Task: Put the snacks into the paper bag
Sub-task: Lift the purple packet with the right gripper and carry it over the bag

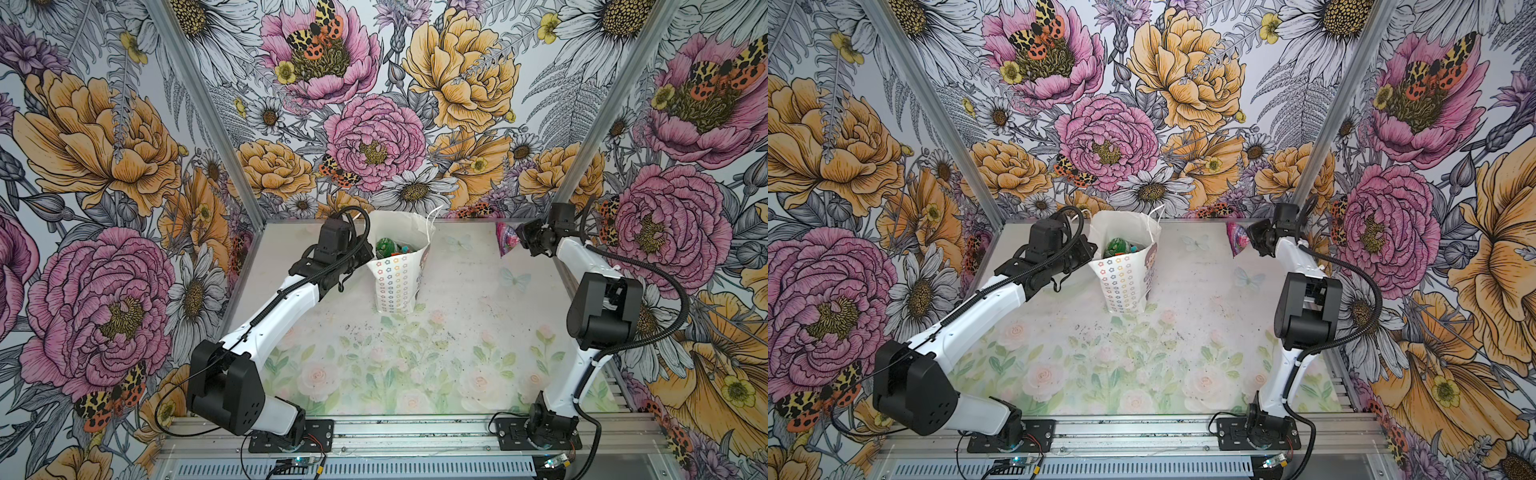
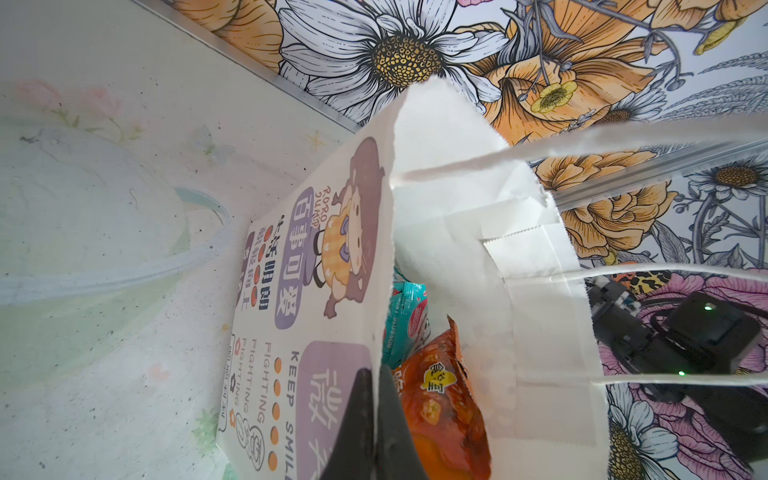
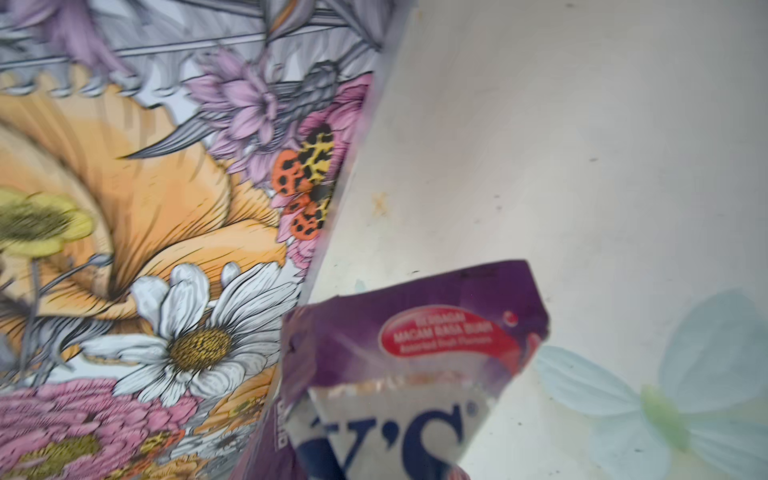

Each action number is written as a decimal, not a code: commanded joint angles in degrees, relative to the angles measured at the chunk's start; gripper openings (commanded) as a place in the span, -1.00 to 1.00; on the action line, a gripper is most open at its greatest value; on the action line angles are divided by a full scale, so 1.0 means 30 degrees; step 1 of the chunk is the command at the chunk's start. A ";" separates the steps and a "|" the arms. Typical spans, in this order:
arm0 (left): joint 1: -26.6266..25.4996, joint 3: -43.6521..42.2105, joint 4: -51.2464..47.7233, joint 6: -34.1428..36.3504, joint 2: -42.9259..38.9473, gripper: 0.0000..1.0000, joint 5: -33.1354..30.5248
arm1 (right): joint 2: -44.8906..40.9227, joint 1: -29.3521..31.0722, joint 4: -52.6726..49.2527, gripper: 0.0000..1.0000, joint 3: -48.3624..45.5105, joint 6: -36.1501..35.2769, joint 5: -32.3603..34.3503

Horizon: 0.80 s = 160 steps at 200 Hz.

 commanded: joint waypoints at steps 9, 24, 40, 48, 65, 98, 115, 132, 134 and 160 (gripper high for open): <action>-0.0095 0.0377 0.0652 0.0025 -0.0620 -1.00 -0.0378 | -0.2867 0.1659 0.1441 -1.00 0.2102 -0.3401 -0.0035; -0.0102 0.0382 0.0642 0.0025 -0.0664 -1.00 -0.0367 | -0.3806 0.2590 0.1487 -1.00 0.2754 -0.4602 0.0023; -0.0077 0.0453 0.0650 -0.0004 -0.0653 -1.00 -0.0381 | -0.4810 0.3642 0.1486 -1.00 0.3322 -0.5882 0.0141; -0.0097 0.0519 0.0646 -0.0005 -0.0620 -1.00 -0.0362 | -0.5289 0.4236 0.1487 -1.00 0.3539 -0.6599 0.0412; -0.0142 0.0574 0.0672 -0.0030 -0.0576 -1.00 -0.0418 | -0.6456 0.5591 0.1531 -1.00 0.3819 -0.8154 0.1445; -0.0169 0.0554 0.0672 -0.0034 -0.0517 -1.00 -0.0446 | -0.8251 0.7824 0.1726 -1.00 0.4254 -1.0431 0.3028; -0.0139 0.0589 0.0672 -0.0005 -0.0517 -1.00 -0.0419 | -0.8984 0.8744 0.2088 -1.00 0.4273 -1.0957 0.3472; -0.0114 0.0549 0.0672 -0.0005 -0.0543 -1.00 -0.0389 | -0.9423 0.9705 0.2391 -1.00 0.4396 -1.1426 0.3644; -0.0111 0.0523 0.0672 -0.0005 -0.0546 -1.00 -0.0404 | -0.9453 0.9815 0.2416 -1.00 0.4424 -1.1500 0.3656; -0.0080 0.0486 0.0672 -0.0005 -0.0636 -1.00 -0.0419 | -0.9529 1.1529 0.2455 -1.00 0.4931 -1.2586 0.3786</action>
